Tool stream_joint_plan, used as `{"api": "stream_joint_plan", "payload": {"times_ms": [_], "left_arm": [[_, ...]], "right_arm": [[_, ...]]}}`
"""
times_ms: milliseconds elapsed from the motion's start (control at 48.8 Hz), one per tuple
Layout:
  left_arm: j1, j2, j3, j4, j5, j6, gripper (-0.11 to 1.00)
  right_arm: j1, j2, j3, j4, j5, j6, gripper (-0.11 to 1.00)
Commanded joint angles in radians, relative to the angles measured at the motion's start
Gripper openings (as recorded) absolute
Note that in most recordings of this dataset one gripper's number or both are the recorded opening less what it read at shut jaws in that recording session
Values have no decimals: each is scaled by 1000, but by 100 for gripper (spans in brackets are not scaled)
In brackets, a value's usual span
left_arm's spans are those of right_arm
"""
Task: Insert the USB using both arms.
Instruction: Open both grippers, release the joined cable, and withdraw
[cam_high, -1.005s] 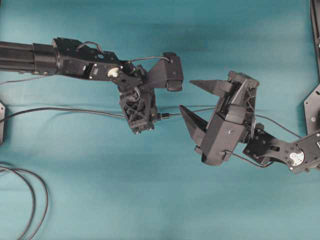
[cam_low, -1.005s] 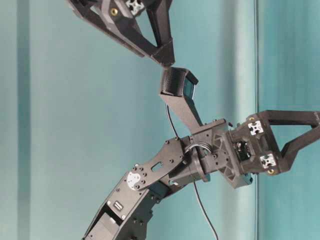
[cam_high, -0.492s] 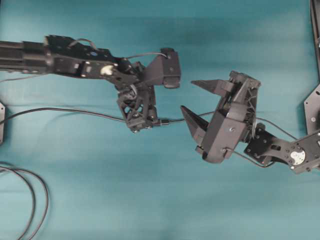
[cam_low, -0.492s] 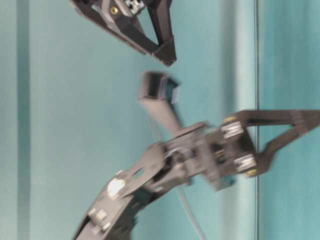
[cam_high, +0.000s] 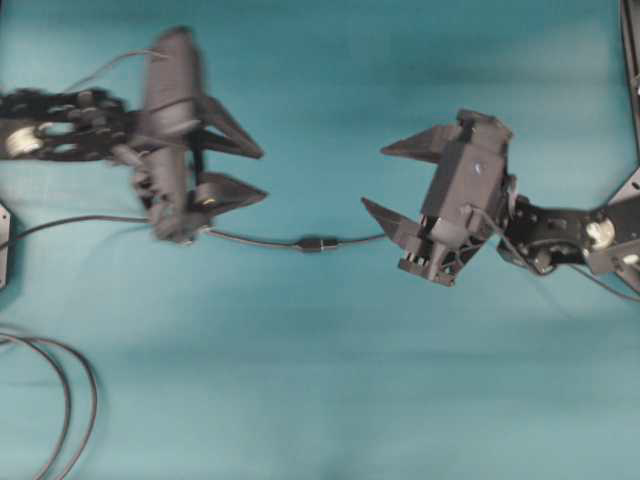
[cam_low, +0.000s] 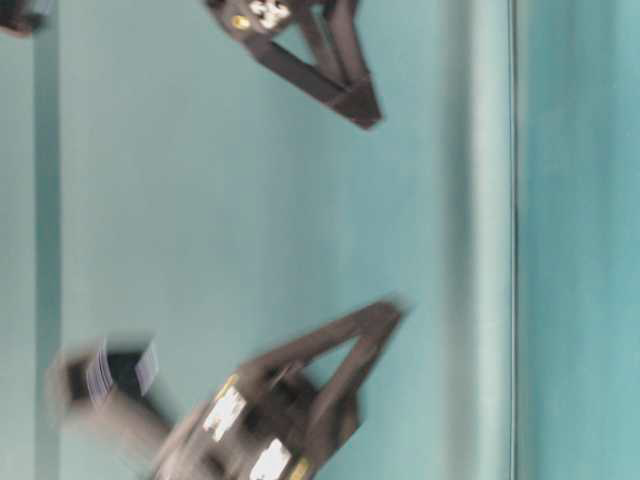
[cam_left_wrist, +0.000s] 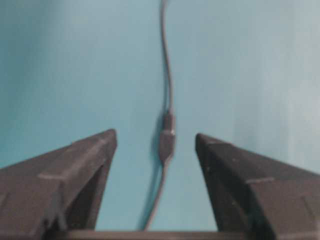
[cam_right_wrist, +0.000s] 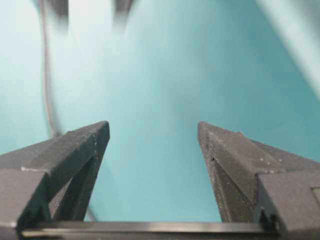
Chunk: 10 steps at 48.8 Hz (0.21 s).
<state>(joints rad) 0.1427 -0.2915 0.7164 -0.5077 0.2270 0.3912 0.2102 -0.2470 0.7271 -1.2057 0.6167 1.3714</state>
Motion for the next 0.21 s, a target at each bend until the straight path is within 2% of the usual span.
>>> {"api": "stream_joint_plan", "payload": {"times_ms": [0,185], "left_arm": [[-28,-95,66,5,-87,54,81],[-35,-318,249,3,-261,83,81]], "right_arm": [[-55,-23,6,-6,-91,20,78],[-153,-114,72,-6,-140,20,78]]}}
